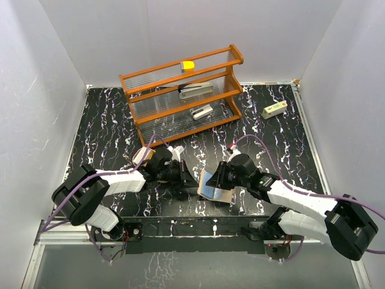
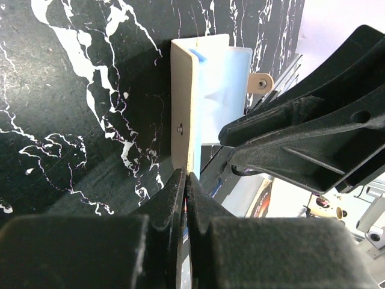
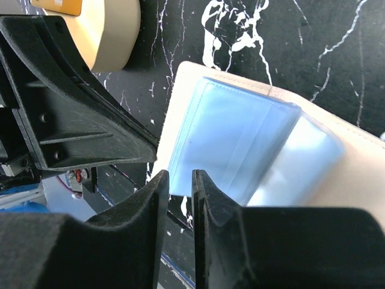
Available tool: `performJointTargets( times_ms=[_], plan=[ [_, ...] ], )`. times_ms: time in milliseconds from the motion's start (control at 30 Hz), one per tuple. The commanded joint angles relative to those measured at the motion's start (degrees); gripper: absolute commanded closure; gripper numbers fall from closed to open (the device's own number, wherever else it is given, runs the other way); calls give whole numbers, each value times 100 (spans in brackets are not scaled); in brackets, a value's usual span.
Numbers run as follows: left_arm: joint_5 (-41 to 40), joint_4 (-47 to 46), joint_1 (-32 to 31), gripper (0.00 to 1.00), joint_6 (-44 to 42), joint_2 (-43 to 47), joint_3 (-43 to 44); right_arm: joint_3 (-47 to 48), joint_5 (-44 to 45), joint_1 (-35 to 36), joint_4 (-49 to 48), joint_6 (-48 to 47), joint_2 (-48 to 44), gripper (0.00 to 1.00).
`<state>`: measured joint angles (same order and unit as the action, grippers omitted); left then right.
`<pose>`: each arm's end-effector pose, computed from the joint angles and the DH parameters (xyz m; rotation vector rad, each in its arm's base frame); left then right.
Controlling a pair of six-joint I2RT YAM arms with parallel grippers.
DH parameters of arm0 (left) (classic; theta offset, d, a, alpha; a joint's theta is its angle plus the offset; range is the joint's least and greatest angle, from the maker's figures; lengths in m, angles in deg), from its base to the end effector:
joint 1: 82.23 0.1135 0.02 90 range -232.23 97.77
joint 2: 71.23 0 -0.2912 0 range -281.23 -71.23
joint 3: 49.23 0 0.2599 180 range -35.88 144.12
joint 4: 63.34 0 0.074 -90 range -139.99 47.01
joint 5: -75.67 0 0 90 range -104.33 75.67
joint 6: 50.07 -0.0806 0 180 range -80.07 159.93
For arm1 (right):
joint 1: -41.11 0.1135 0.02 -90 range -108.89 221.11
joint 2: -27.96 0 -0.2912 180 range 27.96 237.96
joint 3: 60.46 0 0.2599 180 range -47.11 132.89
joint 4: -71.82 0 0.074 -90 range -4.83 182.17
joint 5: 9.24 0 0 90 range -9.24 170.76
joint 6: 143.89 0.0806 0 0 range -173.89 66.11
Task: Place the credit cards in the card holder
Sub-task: Open the card holder at the center of the board.
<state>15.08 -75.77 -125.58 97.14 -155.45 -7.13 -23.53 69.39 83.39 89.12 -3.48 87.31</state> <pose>0.1973 -0.2407 0.1575 0.0741 2.4408 -1.4836 0.1591 0.1662 0.1671 0.0603 2.4843 1.0134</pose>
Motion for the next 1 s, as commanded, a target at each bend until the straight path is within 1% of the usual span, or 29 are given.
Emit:
performJointTargets(
  times_ms=[0,100,200,300,467,567,700,833,900,967],
  plan=[
    [-5,-26,-31,100,-60,125,-86,-36,-206,10,-883,56,226,77],
    [-31,0,-33,100,-74,176,-126,-68,-247,11,-1008,44,366,75],
    [-33,61,-35,100,-102,200,-103,5,36,13,-609,-83,330,75],
    [-32,142,-33,100,-154,222,-54,26,440,11,-144,-127,29,76],
    [-9,224,-33,100,-161,276,6,-184,617,13,-44,-51,-402,76],
    [-22,295,-33,100,-166,359,23,-212,780,13,18,-82,-267,76],
    [-35,274,-32,100,-143,463,9,-208,824,13,-105,-119,82,79],
    [34,-11,-33,87,-91,432,-46,-308,761,10,-480,-127,483,80],
    [95,-240,-36,80,-28,368,-119,-559,656,13,-732,-122,628,81],
    [96,-238,-35,73,-16,294,-106,-635,647,16,-834,-124,754,83]
  ],
)
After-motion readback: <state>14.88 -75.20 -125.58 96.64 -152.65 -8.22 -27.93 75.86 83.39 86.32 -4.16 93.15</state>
